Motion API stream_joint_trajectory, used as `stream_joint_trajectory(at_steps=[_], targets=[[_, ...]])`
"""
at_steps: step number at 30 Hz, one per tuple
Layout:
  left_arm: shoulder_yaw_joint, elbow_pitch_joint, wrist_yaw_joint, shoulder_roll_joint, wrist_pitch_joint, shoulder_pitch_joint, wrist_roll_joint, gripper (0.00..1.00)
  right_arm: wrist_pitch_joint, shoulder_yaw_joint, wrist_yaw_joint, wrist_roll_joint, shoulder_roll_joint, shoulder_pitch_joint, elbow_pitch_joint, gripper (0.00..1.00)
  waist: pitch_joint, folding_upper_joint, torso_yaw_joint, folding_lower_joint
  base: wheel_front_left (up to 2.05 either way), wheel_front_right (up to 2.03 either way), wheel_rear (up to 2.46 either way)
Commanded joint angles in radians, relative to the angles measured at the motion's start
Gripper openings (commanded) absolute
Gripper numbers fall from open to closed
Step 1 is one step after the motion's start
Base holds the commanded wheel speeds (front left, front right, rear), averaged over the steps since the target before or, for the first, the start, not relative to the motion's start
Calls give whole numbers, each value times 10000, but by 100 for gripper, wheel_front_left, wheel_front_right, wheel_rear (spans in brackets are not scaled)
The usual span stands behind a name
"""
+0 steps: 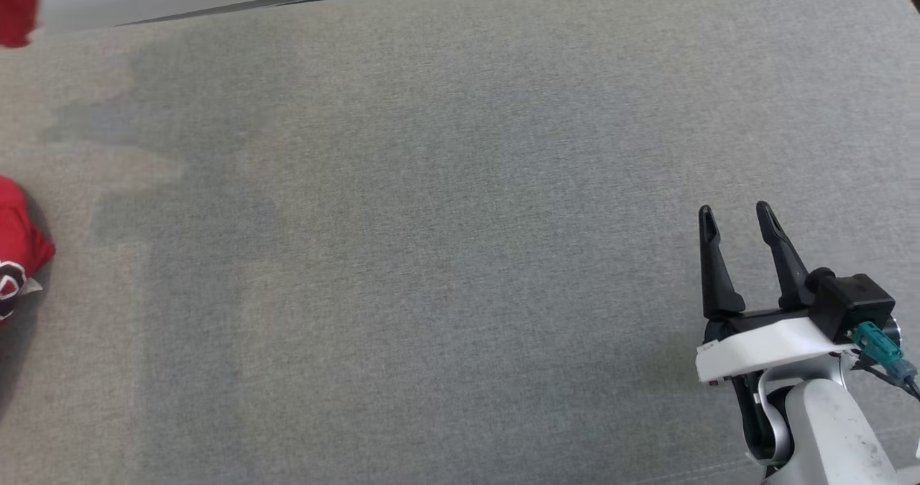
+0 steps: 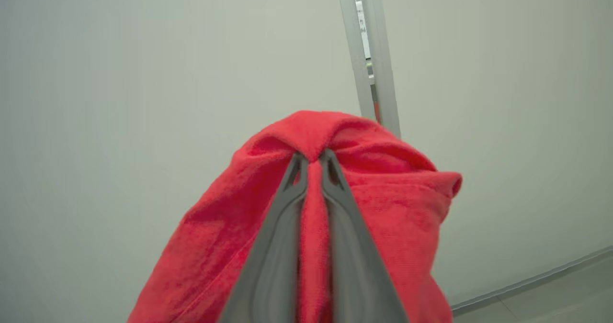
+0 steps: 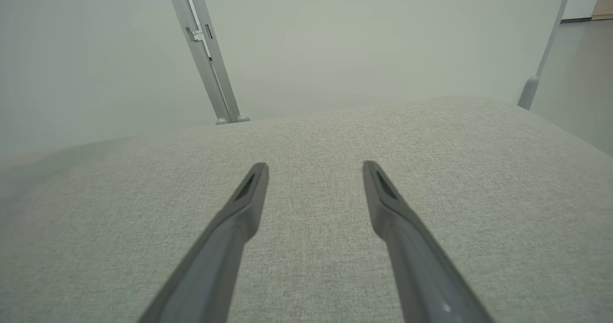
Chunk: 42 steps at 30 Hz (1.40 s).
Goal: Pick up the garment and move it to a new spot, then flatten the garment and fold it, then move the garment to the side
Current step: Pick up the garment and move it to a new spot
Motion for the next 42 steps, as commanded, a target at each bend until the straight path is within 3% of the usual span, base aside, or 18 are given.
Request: stream_joint_trajectory(at_steps=[1,9,19,28,40,42], targets=[[-101,-282,19,-162,66,-94,-32,0,-29,-10,-3,73,5,-3,23,100,-168,-1,-489,1,0,0,0],[-982,-1734,42,-1283,459,-29,-11,0,-29,265,-3,601,14,-197,207,100,-136,-1,-1325,1,0,0,0],[-1796,-2187,177,-2713,236,852,-332,0,-29,305,-3,747,12,-143,226,100,-152,-1,-1881,1,0,0,0],[-2530,-1774,336,-3506,-473,3189,-616,0,-29,253,-3,728,14,69,270,100,-320,-1,-1751,1,0,0,0],[-3884,-281,464,-3990,-1386,5892,-1021,0,-29,415,-3,663,12,192,397,100,-585,-1,-1277,1,0,0,0],[-4177,-140,423,-4002,-1506,6175,-1122,68,-29,443,-3,645,12,222,439,100,-675,-1,-1209,1,0,0,0]])
